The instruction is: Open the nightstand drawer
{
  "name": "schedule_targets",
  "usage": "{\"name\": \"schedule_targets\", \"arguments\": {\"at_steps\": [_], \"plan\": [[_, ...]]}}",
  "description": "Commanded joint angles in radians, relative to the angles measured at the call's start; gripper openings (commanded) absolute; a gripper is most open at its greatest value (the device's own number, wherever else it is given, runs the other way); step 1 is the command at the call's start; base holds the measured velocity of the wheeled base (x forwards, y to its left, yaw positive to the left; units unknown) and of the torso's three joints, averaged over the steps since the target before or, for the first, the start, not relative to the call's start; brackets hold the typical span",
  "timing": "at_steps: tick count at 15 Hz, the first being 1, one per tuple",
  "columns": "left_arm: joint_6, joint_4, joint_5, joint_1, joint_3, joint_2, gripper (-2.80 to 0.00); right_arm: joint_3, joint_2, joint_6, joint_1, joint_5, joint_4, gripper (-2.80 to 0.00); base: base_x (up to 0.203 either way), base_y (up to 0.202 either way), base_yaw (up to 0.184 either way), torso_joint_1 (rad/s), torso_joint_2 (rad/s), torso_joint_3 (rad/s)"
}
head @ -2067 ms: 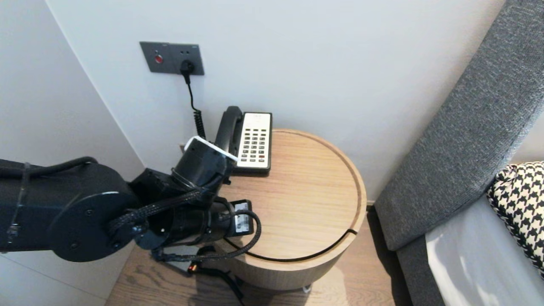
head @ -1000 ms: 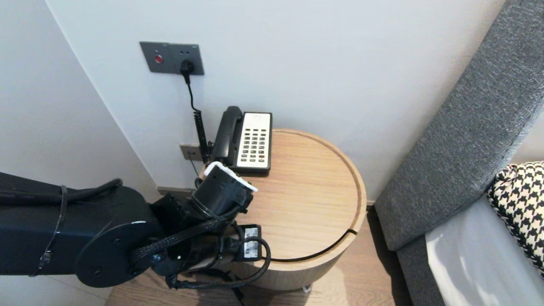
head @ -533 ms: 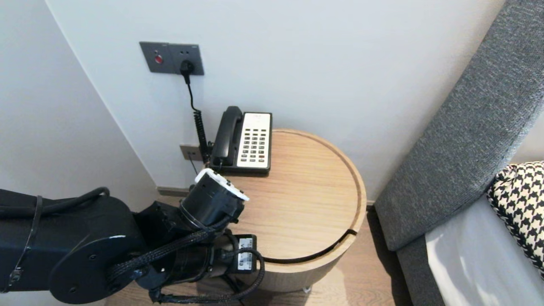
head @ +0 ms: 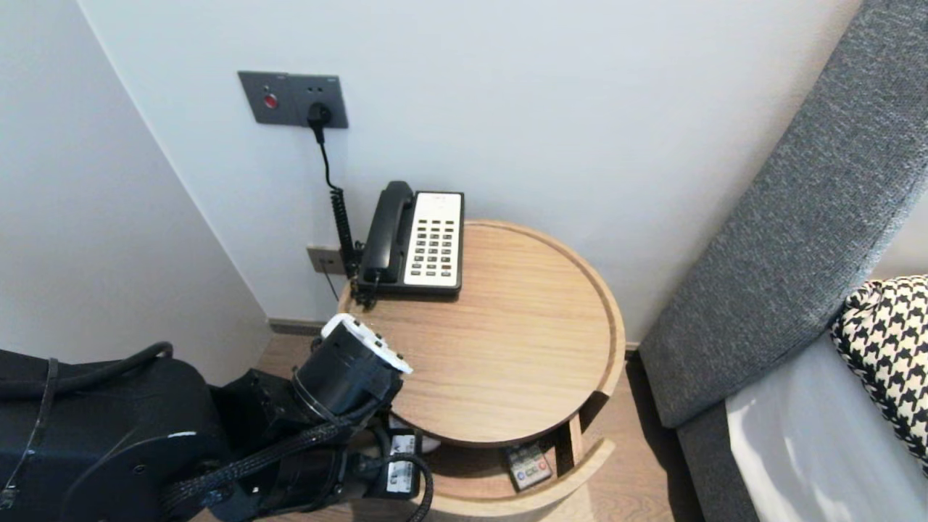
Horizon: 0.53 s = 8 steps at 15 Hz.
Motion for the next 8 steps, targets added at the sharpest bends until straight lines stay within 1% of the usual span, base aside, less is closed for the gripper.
{"name": "schedule_targets", "arguments": {"at_steps": [1, 5, 8], "plan": [[-0.007, 0.014, 0.001, -0.023, 0.025, -0.038, -2.8, 0.025, 0.001, 0.0, 0.0, 0.0, -0.001, -2.8, 0.0, 0.0, 0.0, 0.0, 0.0, 0.0], [-0.017, 0.029, 0.001, -0.076, 0.067, -0.077, -2.8, 0.025, 0.001, 0.0, 0.0, 0.0, -0.001, -2.8, 0.0, 0.0, 0.0, 0.0, 0.0, 0.0], [-0.021, 0.032, 0.002, -0.116, 0.119, -0.093, -2.8, 0.025, 0.001, 0.0, 0.0, 0.0, -0.001, -2.8, 0.0, 0.0, 0.0, 0.0, 0.0, 0.0]]}}
